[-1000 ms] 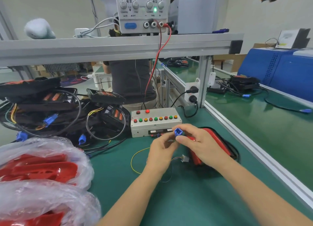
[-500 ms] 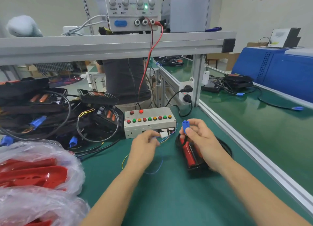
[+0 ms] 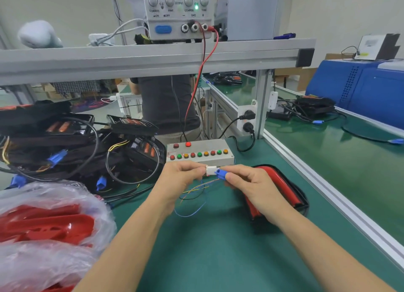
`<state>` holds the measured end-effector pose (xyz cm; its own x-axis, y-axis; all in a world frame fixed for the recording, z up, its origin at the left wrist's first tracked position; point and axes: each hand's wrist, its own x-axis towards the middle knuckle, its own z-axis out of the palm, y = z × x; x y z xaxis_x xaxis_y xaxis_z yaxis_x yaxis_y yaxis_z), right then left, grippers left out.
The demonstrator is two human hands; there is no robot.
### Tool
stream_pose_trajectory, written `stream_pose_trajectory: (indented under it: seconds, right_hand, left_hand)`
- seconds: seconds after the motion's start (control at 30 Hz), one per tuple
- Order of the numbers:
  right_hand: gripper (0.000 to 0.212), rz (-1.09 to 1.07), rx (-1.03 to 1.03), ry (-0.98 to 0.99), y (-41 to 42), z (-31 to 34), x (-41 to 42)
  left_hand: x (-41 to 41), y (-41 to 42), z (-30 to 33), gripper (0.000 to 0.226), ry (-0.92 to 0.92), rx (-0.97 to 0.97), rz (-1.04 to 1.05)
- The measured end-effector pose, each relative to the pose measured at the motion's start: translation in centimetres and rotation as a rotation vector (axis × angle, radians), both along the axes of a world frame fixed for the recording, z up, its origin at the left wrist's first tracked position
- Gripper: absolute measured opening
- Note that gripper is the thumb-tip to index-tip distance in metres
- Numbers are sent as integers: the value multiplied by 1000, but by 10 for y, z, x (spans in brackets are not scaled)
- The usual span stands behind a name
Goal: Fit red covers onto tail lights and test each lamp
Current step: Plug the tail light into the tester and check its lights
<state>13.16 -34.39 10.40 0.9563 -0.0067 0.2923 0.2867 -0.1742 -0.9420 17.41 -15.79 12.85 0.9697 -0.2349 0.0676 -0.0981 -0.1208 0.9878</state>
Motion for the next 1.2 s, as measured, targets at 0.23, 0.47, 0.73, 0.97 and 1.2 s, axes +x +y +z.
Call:
stream_pose_trajectory:
  seconds: [0.23,0.47,0.73,0.97,1.2]
  right_hand:
    - [24,-37,-132,-12,3,1,2]
    - [15,-51,-237,-24,8,0,2]
    - [13,-84,-264,36,14,-6,3]
    - [47,-473,-750,-105,-28,22,-13]
    - [55,-260,69,719,-98,-7,-35]
  left_hand:
    - [6,8,0,14,57,79,-71]
    - [8,1,-8,10,99,68,-106]
    - [17,1,-16,9,333,13,-167]
    - [14,7,-41,9,138,244,-297]
    - [35,13,-42,16,-81,403,-42]
